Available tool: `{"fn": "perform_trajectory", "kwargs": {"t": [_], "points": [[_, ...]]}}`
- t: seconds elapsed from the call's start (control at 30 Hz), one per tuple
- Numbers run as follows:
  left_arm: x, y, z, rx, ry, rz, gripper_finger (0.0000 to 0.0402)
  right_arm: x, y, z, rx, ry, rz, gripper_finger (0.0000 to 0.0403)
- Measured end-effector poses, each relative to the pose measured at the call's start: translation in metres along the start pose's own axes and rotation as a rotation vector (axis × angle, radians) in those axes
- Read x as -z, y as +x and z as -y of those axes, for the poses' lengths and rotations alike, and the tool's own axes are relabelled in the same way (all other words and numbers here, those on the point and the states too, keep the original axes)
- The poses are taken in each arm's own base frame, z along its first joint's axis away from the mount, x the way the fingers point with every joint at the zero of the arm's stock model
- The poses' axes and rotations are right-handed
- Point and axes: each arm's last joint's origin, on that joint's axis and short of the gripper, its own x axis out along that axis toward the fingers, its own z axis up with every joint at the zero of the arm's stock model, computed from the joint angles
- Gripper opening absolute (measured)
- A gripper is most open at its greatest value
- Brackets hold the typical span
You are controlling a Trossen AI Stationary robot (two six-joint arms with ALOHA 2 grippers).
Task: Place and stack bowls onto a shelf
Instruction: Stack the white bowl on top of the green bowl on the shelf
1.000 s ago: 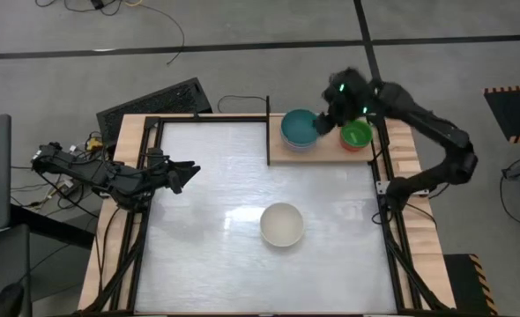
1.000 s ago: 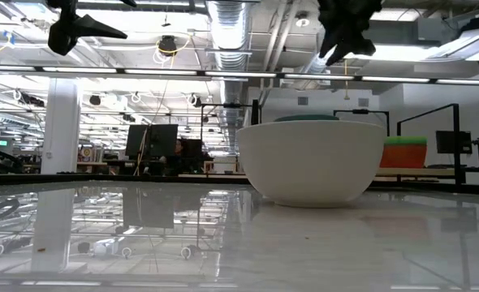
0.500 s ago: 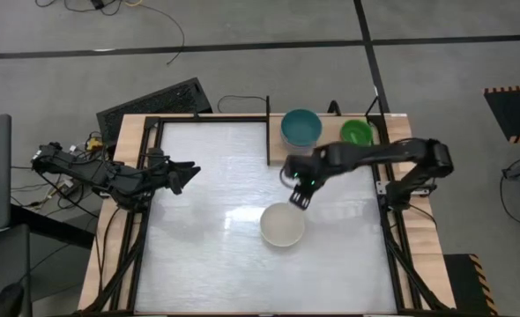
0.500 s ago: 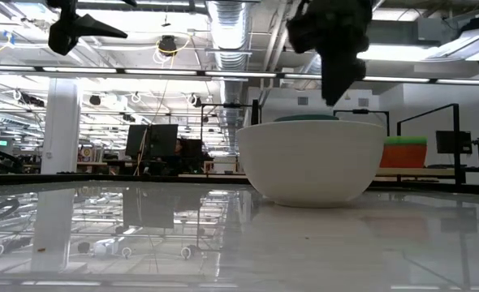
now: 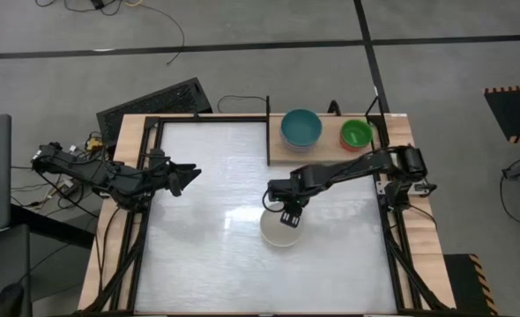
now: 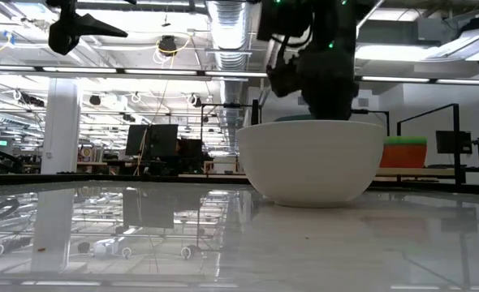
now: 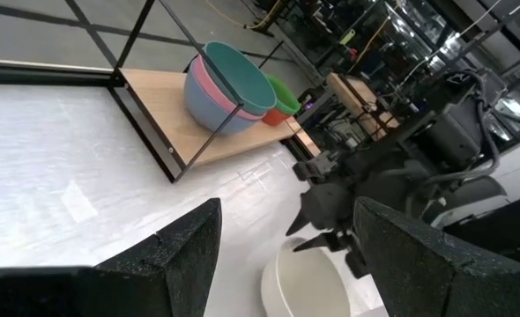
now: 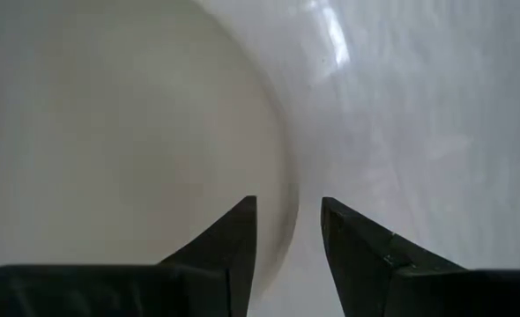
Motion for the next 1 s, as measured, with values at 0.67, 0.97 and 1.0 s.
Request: {"fn": "perform_trajectory", "kwargs": {"t": [0.67, 0.97, 1.0], "points": [[-0.001, 0.000, 0.000, -0.013, 0.000, 0.018, 0.0245, 0.006, -0.111, 0.059, -0.056, 0.124, 0.235, 0.0028], [-0.001, 0.000, 0.000, -0.021, -0.001, 0.031, 0.0245, 0.017, -0.181, 0.155, 0.114, 0.424, 0.511, 0.0028], [-0.001, 0.000, 0.000, -0.021, -0.002, 0.032, 0.0245, 0.019, -0.185, 0.165, 0.128, 0.451, 0.523, 0.0028]]}}
